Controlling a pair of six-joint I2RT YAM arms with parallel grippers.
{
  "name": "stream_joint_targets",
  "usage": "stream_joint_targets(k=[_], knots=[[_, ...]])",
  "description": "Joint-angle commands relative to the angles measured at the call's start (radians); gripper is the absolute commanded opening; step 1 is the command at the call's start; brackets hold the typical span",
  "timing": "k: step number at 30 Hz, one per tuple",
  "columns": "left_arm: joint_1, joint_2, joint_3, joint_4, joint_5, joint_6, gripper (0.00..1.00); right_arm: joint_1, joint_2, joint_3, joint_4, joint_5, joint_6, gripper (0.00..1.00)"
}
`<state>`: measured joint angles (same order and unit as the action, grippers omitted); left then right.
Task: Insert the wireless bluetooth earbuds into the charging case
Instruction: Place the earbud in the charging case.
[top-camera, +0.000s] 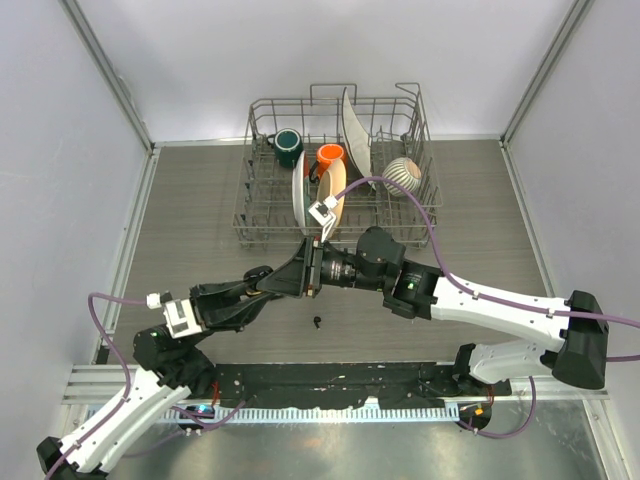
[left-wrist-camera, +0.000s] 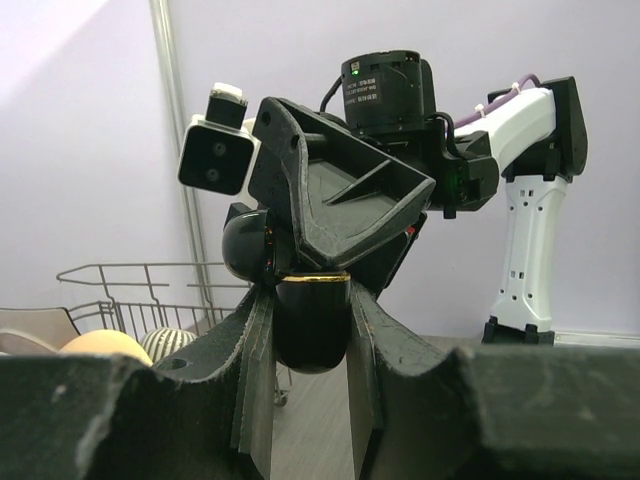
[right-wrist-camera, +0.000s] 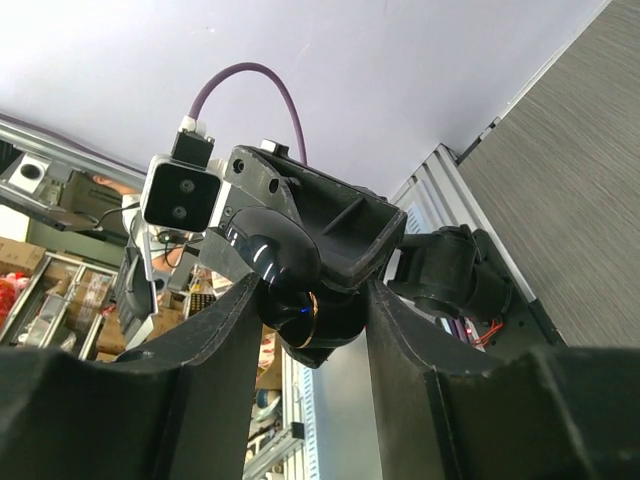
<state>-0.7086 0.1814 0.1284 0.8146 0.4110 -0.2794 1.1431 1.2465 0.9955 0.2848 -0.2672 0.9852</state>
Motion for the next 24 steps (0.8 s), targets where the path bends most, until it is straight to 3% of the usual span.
stream_joint_targets(k=[1,7,11,13,14,15,18,21,24], knots=[[0.0,-0.016,0.02,-0.057,-0.012,0.028,0.01,0.001,-0.012,0.054,-0.002,-0.006,-0.059,0.19],[0.0,-0.028,0.024,-0.121,-0.006,0.04,0.02,0.003,-0.004,0.117,-0.127,0.011,-0.154,0.12],[0.0,-0.033,0.031,-0.152,0.012,0.046,0.0,0.003,-0.005,0.132,-0.17,0.029,-0.175,0.11],[0.001,-0.033,0.031,-0.153,0.022,0.046,0.0,0.003,-0.005,0.129,-0.171,0.033,-0.181,0.16],[0.0,-0.034,0.031,-0.153,0.02,0.048,0.0,0.003,-0.01,0.124,-0.171,0.034,-0.181,0.19],[0.0,-0.037,0.031,-0.152,0.015,0.048,0.0,0.003,-0.012,0.121,-0.17,0.037,-0.181,0.33],[0.0,-0.046,0.025,-0.146,0.008,0.046,0.0,0.003,-0.031,0.104,-0.164,0.057,-0.187,0.57],[0.001,-0.063,0.014,-0.144,-0.008,0.048,0.0,0.003,-0.064,0.078,-0.156,0.105,-0.194,0.72],[0.0,-0.077,0.004,-0.147,-0.014,0.043,0.0,0.003,-0.096,0.065,-0.157,0.128,-0.216,0.79]])
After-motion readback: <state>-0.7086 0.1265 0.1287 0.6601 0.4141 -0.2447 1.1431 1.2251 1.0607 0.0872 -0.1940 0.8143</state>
